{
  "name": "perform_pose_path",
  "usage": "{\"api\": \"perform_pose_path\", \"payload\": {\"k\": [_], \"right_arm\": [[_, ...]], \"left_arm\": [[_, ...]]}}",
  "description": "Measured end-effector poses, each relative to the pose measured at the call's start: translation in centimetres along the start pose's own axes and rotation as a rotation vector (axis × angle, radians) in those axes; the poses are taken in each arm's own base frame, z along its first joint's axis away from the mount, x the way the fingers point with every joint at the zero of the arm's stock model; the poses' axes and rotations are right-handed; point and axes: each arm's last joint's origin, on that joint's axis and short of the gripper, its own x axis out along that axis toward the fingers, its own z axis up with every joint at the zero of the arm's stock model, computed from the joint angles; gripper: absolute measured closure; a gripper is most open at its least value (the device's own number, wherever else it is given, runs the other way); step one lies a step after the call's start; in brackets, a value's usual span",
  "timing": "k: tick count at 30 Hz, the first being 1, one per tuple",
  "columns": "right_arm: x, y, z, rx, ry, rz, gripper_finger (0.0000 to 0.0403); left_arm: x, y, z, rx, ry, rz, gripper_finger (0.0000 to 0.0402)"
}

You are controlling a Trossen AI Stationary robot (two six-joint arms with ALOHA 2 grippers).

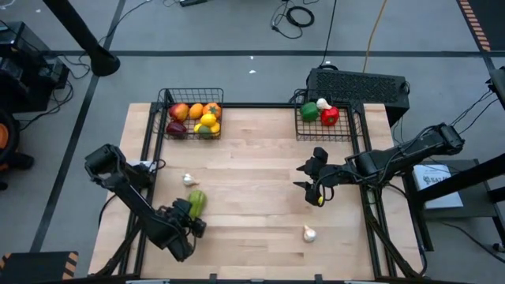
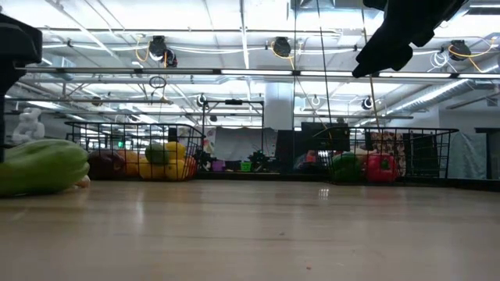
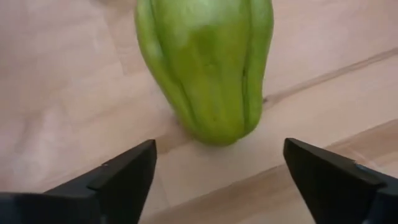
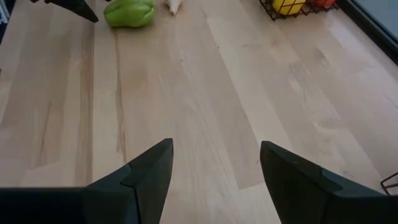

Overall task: Sort produce into baskets
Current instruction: Put the green chayote in the right basket

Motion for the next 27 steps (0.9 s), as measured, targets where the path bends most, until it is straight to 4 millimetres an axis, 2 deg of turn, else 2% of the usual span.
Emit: {"api": "perform_pose_path", "payload": {"k": [4,17,23,27], "right_arm": [[0.0,0.0,0.0,-0.001,0.000,0.000,0.0170],[0.0,0.0,0.0,-0.001,0.000,-0.001,0.0170],[0.0,0.0,0.0,-0.001,0.000,-0.001,0.0170],[0.0,0.0,0.0,0.000,0.000,0.000,0.0170]], "left_arm": [[0.0,0.1,0.4,0.016,-0.043,0.011,0.0007],[1.0,-0.9,1.7,0.075,-0.028,0.036,0.0020],[2.6,0.2,1.5,0.077,-0.012,0.057,0.0020],[3.0,0.3,1.4,0.066,0.003,0.042,0.0021]]}}
